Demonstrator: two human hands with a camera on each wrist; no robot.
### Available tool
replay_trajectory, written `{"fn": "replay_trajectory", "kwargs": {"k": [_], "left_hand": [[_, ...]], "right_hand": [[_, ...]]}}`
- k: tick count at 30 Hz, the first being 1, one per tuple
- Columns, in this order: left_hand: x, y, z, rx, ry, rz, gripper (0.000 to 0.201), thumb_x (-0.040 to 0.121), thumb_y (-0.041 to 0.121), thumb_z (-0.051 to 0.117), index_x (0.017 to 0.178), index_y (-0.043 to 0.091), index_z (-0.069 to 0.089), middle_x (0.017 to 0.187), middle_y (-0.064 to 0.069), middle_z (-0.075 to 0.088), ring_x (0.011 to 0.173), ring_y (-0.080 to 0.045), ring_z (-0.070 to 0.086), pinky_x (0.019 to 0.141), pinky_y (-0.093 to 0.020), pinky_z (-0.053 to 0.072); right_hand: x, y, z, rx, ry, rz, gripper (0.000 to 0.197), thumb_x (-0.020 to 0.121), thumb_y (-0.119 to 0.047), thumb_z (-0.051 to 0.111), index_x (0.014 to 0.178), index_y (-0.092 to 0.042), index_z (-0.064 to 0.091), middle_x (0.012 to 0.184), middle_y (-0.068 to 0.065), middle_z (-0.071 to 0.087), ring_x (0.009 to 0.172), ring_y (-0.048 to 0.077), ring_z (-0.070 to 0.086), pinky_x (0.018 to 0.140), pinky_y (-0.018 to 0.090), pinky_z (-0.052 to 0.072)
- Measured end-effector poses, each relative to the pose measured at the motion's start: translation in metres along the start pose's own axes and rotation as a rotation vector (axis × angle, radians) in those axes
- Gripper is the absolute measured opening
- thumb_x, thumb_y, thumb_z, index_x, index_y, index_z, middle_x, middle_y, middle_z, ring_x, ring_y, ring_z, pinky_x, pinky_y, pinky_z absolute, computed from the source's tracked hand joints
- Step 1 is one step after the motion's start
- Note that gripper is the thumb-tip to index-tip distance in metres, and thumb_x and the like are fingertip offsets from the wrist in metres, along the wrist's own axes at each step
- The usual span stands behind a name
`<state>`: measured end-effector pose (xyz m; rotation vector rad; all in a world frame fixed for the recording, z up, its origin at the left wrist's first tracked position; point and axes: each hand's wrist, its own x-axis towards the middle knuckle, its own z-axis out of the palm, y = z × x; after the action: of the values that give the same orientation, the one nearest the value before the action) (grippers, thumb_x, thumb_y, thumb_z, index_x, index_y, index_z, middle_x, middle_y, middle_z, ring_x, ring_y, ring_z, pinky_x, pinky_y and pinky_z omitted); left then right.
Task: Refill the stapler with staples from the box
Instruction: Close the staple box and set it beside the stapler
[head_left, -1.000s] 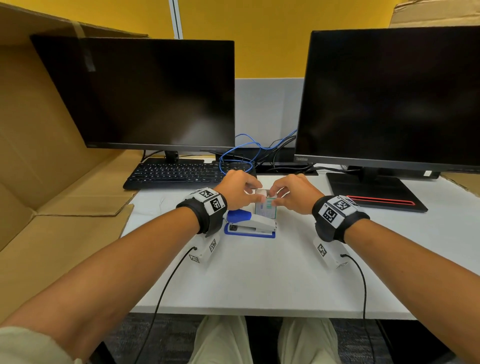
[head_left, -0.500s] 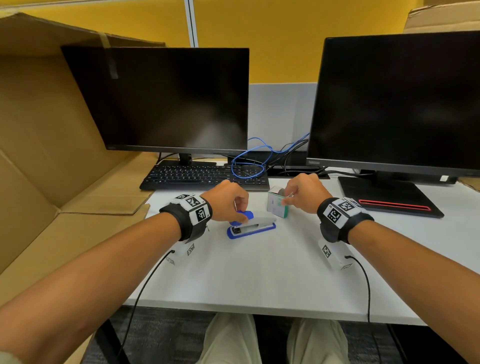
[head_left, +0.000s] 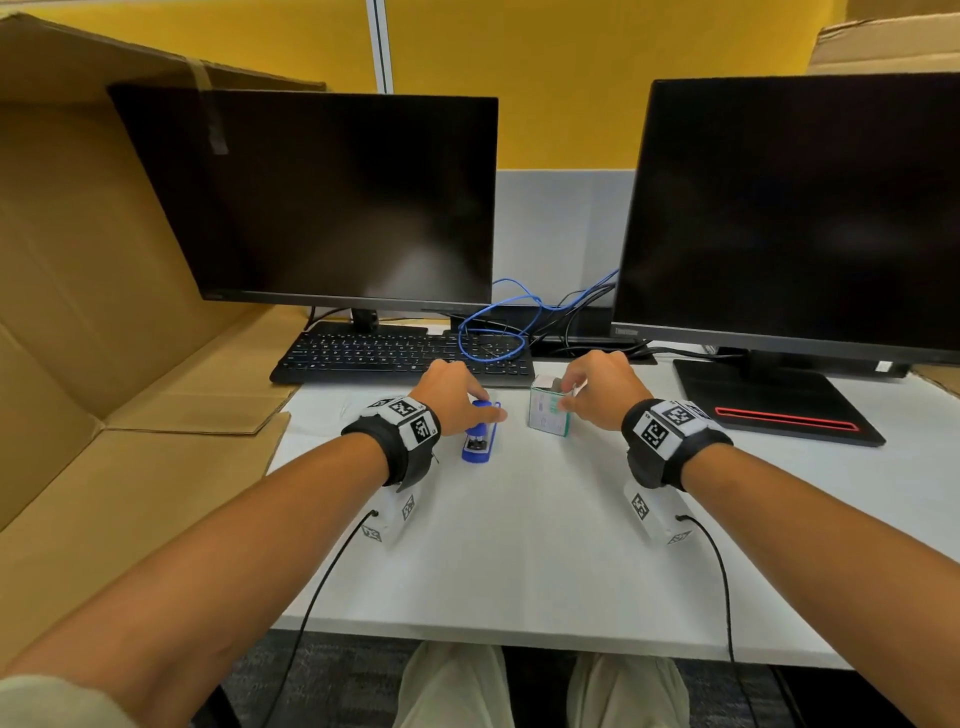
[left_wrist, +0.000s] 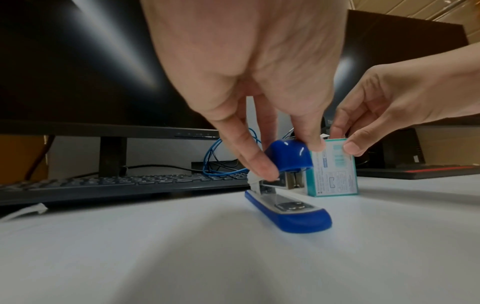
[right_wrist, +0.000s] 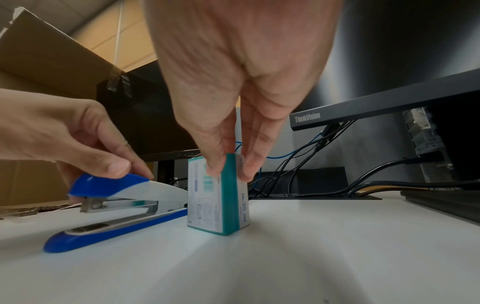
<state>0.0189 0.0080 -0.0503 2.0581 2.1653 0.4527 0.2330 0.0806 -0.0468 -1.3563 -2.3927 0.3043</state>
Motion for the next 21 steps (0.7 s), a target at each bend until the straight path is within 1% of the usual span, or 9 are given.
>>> {"fn": "replay_trajectory", "kwargs": {"k": [2,3,5,7,11,13,15,19,21], "left_hand": [[0.007,0.001,0.004,-0.022,0.006,0.007,0.054,0.081,0.058,0.063,0.110,0.014,0.076,0.089,-0.010,0.077,0.096,-0.028,0.063,0.101,-0.041,0.044],[0.011,0.000,0.006,-0.032,0.016,0.011,0.054,0.082,0.057,0.063,0.110,0.014,0.076,0.089,-0.011,0.077,0.089,-0.025,0.063,0.099,-0.038,0.046],[0.017,0.000,0.009,-0.032,0.032,0.016,0.053,0.082,0.057,0.064,0.110,0.013,0.076,0.087,-0.011,0.077,0.078,-0.019,0.057,0.097,-0.036,0.046],[0.022,0.000,0.012,-0.029,0.021,0.010,0.055,0.081,0.059,0.063,0.109,0.014,0.076,0.085,-0.010,0.076,0.080,-0.019,0.055,0.099,-0.038,0.044],[0.028,-0.001,0.015,-0.037,-0.010,-0.008,0.060,0.078,0.064,0.062,0.111,0.016,0.075,0.088,-0.007,0.077,0.102,-0.029,0.061,0.102,-0.041,0.040],[0.029,0.000,0.015,-0.036,-0.016,-0.008,0.060,0.079,0.063,0.061,0.113,0.015,0.074,0.090,-0.007,0.077,0.102,-0.027,0.060,0.101,-0.038,0.036],[0.029,0.000,0.015,-0.041,-0.023,-0.006,0.060,0.080,0.063,0.060,0.112,0.015,0.075,0.088,-0.007,0.077,0.098,-0.024,0.059,0.099,-0.036,0.033],[0.030,-0.002,0.018,-0.060,-0.023,-0.016,0.059,0.078,0.065,0.061,0.106,0.017,0.077,0.082,-0.005,0.077,0.100,-0.028,0.061,0.099,-0.038,0.035],[0.027,0.000,0.017,-0.081,0.000,0.000,0.056,0.079,0.062,0.062,0.103,0.014,0.078,0.083,-0.007,0.078,0.097,-0.027,0.063,0.099,-0.035,0.034]], "right_hand": [[0.003,0.001,0.001,0.002,0.005,-0.009,0.010,0.083,-0.022,0.076,0.089,-0.015,0.076,0.109,0.002,0.069,0.105,0.026,0.059,0.091,0.037,0.051],[0.005,0.001,0.002,0.004,0.006,-0.009,0.008,0.083,-0.021,0.075,0.089,-0.015,0.076,0.110,0.002,0.069,0.105,0.026,0.059,0.092,0.037,0.050],[0.009,0.003,0.003,0.003,0.004,-0.008,0.006,0.083,-0.019,0.075,0.087,-0.015,0.075,0.112,0.003,0.069,0.105,0.027,0.061,0.093,0.038,0.050],[0.013,0.006,0.005,0.005,0.002,0.005,0.005,0.083,-0.018,0.074,0.087,-0.015,0.074,0.112,0.003,0.069,0.105,0.028,0.061,0.094,0.039,0.051],[0.019,0.007,0.007,0.006,0.007,0.011,0.005,0.083,-0.017,0.073,0.088,-0.016,0.073,0.114,0.003,0.068,0.107,0.028,0.060,0.095,0.042,0.050],[0.022,0.007,0.008,-0.014,0.000,0.005,0.008,0.084,-0.017,0.072,0.091,-0.015,0.073,0.116,0.002,0.067,0.109,0.028,0.060,0.097,0.039,0.048],[0.024,0.008,0.010,-0.006,-0.002,0.008,0.009,0.084,-0.016,0.072,0.093,-0.016,0.073,0.118,0.003,0.067,0.109,0.028,0.061,0.096,0.039,0.051],[0.025,0.009,0.010,-0.004,-0.008,0.019,0.009,0.084,-0.015,0.071,0.093,-0.017,0.072,0.121,0.006,0.066,0.110,0.028,0.060,0.093,0.042,0.054],[0.025,0.008,0.010,-0.012,-0.011,0.023,0.010,0.084,-0.015,0.071,0.094,-0.017,0.072,0.123,0.006,0.065,0.111,0.028,0.059,0.094,0.043,0.053]]}}
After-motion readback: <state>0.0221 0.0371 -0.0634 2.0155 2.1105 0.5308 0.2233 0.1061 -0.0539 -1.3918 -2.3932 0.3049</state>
